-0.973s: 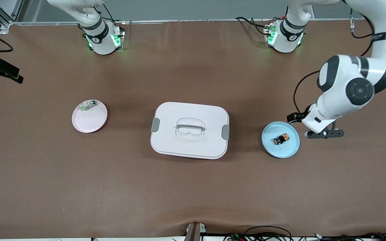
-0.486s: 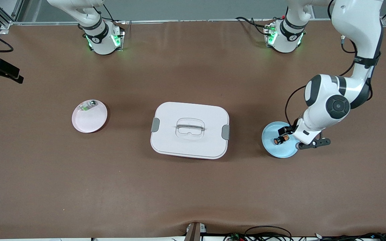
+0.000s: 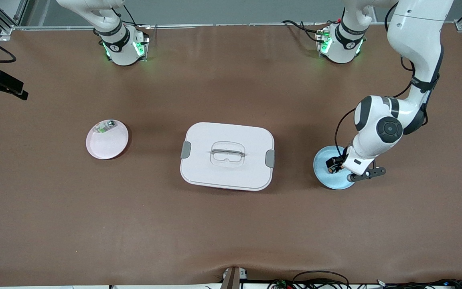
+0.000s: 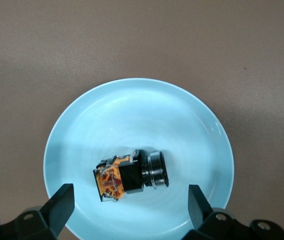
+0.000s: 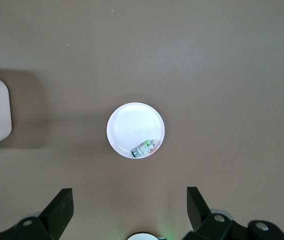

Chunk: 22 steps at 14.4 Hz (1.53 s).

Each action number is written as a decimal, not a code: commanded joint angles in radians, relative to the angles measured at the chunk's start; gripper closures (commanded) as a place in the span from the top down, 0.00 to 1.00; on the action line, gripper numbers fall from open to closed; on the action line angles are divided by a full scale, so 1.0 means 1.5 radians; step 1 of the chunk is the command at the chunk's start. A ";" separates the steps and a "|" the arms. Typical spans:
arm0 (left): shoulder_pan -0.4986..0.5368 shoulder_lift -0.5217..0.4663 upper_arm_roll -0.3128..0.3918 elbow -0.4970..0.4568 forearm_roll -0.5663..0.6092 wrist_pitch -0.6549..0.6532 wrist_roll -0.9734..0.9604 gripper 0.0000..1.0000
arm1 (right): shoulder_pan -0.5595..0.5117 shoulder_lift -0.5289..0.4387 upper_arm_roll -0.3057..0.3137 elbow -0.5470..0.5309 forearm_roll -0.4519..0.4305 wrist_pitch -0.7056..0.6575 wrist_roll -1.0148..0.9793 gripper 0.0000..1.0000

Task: Transfer orange switch to right arm and place
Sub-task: 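Lower the left gripper and grasp the orange switch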

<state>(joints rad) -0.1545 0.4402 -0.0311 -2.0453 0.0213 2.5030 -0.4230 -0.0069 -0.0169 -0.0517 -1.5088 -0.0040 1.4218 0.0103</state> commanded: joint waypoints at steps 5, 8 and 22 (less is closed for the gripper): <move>-0.004 0.036 0.003 -0.013 -0.001 0.063 -0.050 1.00 | 0.006 0.006 -0.003 0.014 -0.011 -0.009 -0.004 1.00; -0.005 0.056 0.003 -0.018 -0.001 0.095 -0.067 1.00 | 0.006 0.006 -0.003 0.015 -0.011 -0.009 -0.004 1.00; -0.070 -0.030 0.001 0.027 -0.001 0.010 -0.186 0.00 | 0.002 0.006 -0.004 0.016 -0.012 -0.010 -0.004 1.00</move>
<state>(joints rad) -0.2141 0.4440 -0.0346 -2.0285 0.0213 2.5806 -0.6359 -0.0068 -0.0169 -0.0531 -1.5089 -0.0044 1.4218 0.0103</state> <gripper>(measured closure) 0.269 0.000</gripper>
